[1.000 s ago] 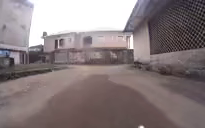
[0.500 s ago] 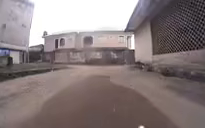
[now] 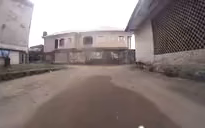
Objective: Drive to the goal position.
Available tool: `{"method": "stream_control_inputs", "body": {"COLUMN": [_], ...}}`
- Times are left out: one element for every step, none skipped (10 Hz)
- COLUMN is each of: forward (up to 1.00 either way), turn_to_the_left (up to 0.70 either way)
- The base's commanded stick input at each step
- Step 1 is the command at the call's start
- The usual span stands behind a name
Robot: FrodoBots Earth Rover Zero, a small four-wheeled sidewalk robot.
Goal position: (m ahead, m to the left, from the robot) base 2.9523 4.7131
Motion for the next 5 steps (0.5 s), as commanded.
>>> {"method": "stream_control_inputs", "body": {"forward": [0.30, 0.30, 0.30, 0.30, 0.30], "turn_to_the_left": [0.00, 0.00, 0.00, 0.00, 0.00]}}
